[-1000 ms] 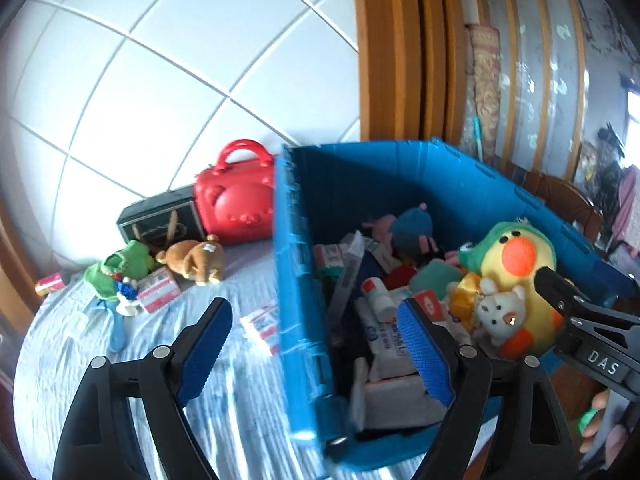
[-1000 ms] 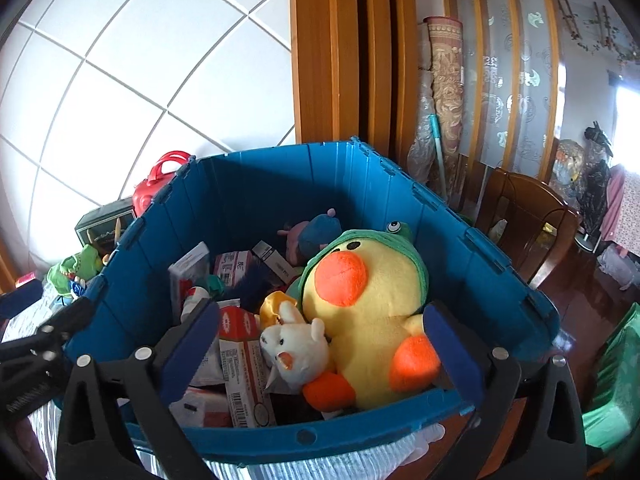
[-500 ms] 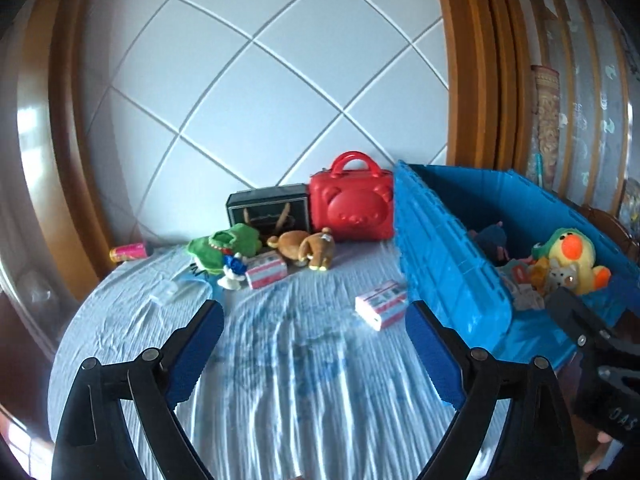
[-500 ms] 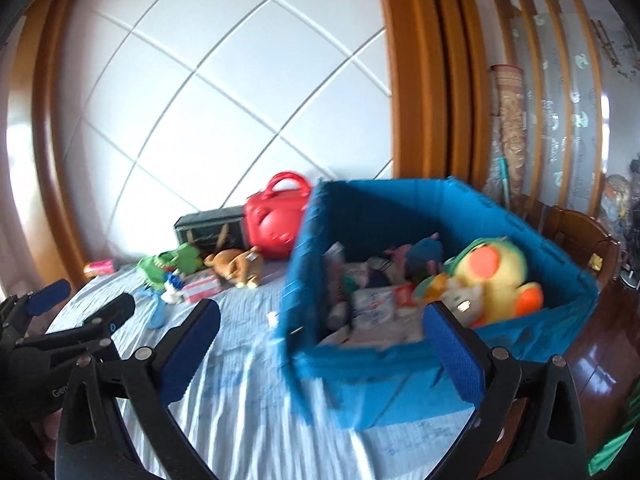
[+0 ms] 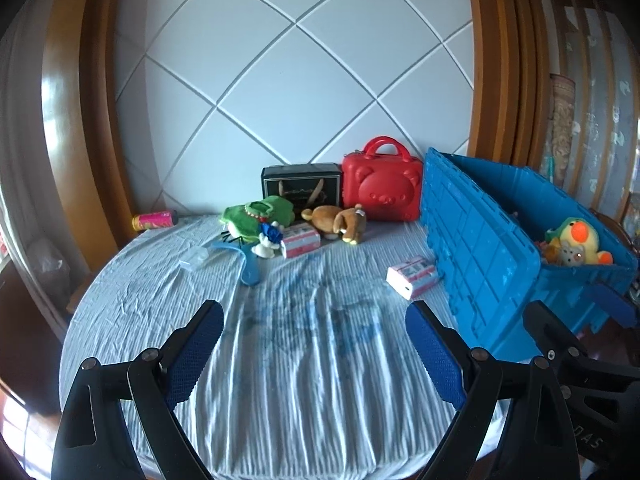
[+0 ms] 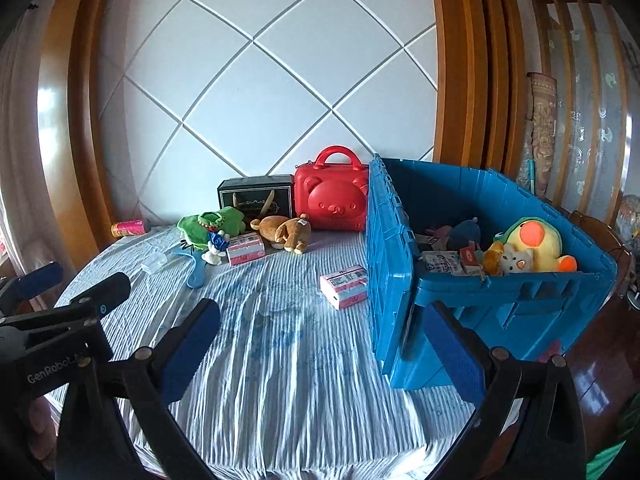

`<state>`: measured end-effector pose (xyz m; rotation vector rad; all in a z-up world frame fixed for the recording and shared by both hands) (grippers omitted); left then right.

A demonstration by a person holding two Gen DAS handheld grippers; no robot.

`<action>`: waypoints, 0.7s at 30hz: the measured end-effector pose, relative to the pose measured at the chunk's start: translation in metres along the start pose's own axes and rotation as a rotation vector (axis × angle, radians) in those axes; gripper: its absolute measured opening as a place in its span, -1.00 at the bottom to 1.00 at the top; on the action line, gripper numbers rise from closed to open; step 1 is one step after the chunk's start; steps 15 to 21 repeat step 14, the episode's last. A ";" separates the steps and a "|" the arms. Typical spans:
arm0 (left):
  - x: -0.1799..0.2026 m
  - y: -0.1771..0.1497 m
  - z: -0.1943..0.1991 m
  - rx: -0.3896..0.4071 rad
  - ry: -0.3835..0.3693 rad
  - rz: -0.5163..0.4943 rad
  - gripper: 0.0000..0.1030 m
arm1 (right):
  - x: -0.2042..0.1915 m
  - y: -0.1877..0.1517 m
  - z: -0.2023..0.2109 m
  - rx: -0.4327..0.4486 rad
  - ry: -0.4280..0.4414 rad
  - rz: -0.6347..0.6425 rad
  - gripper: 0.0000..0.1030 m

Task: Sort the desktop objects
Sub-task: 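Withdraw both open tools from the bin back over the table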

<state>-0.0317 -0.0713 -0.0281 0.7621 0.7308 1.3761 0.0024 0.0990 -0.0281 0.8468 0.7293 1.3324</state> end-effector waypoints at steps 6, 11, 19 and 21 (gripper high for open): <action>0.006 -0.002 0.003 -0.001 -0.030 -0.010 0.81 | 0.004 -0.002 0.008 0.006 -0.024 -0.014 1.00; 0.013 -0.002 0.004 0.008 -0.026 -0.030 0.81 | 0.011 -0.003 0.011 0.004 -0.044 -0.030 1.00; 0.016 -0.001 0.004 0.016 -0.025 -0.033 0.81 | 0.016 -0.002 0.011 0.004 -0.051 -0.036 1.00; 0.016 -0.001 0.004 0.016 -0.025 -0.033 0.81 | 0.016 -0.002 0.011 0.004 -0.051 -0.036 1.00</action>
Point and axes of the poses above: each gripper's, at about its wrist camera, not at the fingertips, and z roughly against the way its jaws point, x to its right, y to its top, the point moved 6 cm from there along -z, roughly the way its jaws point, and after that the axes turned 3 degrees about -x, right-handed, at the moved point
